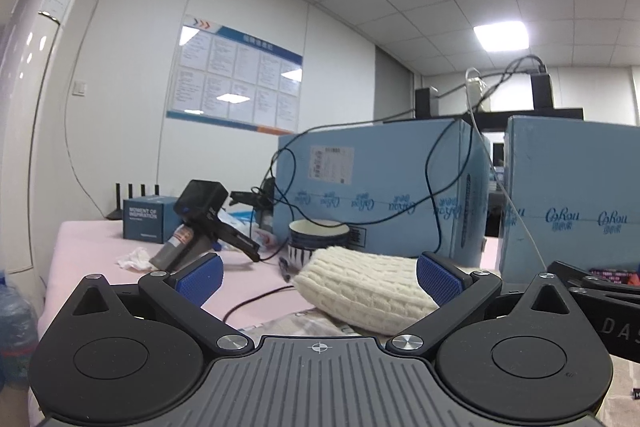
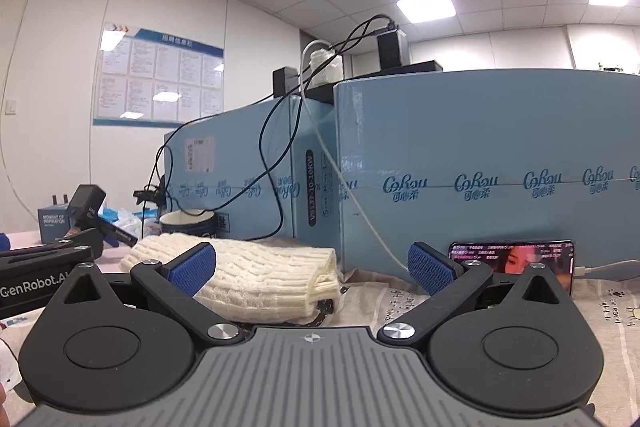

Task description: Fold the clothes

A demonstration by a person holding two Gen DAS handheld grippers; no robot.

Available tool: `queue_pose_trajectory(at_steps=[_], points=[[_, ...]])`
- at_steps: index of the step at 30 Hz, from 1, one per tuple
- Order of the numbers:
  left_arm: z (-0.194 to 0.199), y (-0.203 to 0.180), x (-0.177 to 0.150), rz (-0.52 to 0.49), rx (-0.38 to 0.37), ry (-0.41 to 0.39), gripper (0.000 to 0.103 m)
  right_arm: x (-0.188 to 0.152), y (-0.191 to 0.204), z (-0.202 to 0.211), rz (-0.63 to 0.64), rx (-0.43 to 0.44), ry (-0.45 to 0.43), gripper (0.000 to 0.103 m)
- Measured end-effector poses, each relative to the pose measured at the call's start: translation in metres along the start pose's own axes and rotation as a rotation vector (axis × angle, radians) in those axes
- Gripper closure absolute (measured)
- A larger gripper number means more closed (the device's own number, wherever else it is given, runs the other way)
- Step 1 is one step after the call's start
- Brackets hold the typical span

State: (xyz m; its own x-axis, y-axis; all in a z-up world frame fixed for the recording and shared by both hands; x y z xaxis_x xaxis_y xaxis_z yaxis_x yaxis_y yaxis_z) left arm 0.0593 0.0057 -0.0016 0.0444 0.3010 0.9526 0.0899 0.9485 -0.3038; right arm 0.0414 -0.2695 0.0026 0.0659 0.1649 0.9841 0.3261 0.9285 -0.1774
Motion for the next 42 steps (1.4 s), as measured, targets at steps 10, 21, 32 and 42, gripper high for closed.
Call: queue_pose_trajectory(at_steps=[10, 21, 32, 42], points=[[0.0, 0.002, 0.003, 0.044, -0.057, -0.004, 0.0, 0.005, -0.011, 0.015, -0.033, -0.055, 0.005, 0.0], [0.017, -0.019, 0.017, 0.08, -0.285, 0.007, 0.0, 0.013, -0.04, 0.065, -0.115, -0.181, 0.063, 0.0], [0.068, -0.083, 0.023, 0.076, -0.58, 0.015, 0.0, 0.013, -0.094, 0.155, -0.16, -0.351, 0.054, 0.0], [0.118, -0.18, -0.011, 0.052, -0.932, 0.25, 0.0, -0.009, -0.183, 0.274, -0.21, -0.612, 0.066, 0.0]])
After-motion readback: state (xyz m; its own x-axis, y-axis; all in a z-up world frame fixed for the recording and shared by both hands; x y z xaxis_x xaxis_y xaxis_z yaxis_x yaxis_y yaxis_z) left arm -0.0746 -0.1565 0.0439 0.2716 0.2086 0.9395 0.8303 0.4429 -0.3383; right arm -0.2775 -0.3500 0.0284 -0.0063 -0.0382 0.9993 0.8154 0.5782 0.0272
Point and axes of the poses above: each gripper's, at about its wrist camera, not at the fingertips, and z roughly against the way its jaws point, y to its left, x to its top, the point moved 7 cm from there along -z, roughly the way its jaws point, and after that the axes turned 14 degrees about z, right-handed, at the moved point
